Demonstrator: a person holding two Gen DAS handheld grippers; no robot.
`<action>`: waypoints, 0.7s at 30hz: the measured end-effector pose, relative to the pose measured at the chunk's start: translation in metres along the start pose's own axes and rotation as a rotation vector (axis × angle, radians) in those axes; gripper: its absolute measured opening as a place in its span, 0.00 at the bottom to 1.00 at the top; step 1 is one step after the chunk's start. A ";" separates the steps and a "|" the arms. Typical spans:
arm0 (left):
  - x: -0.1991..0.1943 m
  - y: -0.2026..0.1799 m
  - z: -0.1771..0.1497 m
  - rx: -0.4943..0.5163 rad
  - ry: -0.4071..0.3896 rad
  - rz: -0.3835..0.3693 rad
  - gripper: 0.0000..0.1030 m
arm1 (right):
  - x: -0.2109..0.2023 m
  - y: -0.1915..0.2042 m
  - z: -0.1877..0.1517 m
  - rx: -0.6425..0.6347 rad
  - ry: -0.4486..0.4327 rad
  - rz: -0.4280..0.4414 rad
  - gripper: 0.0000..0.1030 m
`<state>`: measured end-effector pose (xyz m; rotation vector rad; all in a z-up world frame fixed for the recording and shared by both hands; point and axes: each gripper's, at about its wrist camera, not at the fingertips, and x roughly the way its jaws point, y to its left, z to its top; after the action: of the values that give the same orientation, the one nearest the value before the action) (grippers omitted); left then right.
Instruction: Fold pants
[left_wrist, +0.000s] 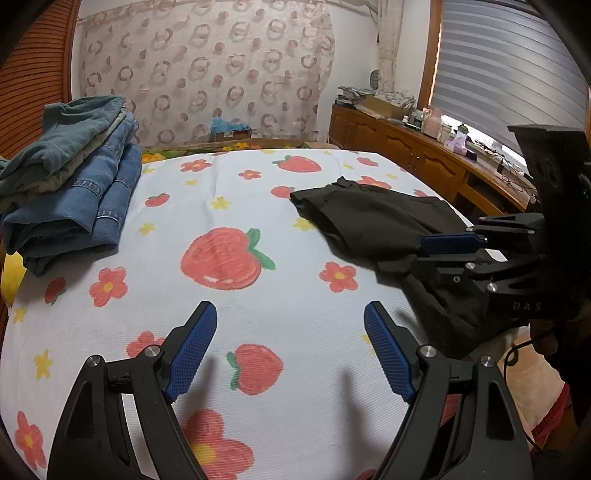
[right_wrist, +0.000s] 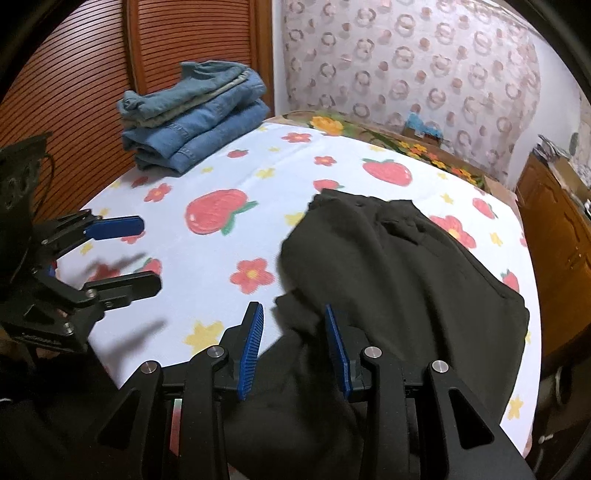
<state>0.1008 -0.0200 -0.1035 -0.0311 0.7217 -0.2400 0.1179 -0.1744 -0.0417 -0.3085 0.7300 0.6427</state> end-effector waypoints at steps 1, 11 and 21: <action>0.000 0.001 0.000 -0.002 0.000 0.001 0.80 | 0.002 0.003 0.000 -0.009 0.004 0.004 0.35; -0.002 0.005 -0.004 -0.012 0.003 0.003 0.80 | 0.031 0.004 0.013 -0.071 0.071 -0.017 0.35; -0.001 0.004 -0.007 -0.011 0.011 -0.002 0.80 | 0.039 0.014 0.016 -0.165 0.085 -0.056 0.35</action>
<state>0.0958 -0.0153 -0.1086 -0.0410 0.7335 -0.2385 0.1396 -0.1396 -0.0585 -0.5087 0.7488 0.6404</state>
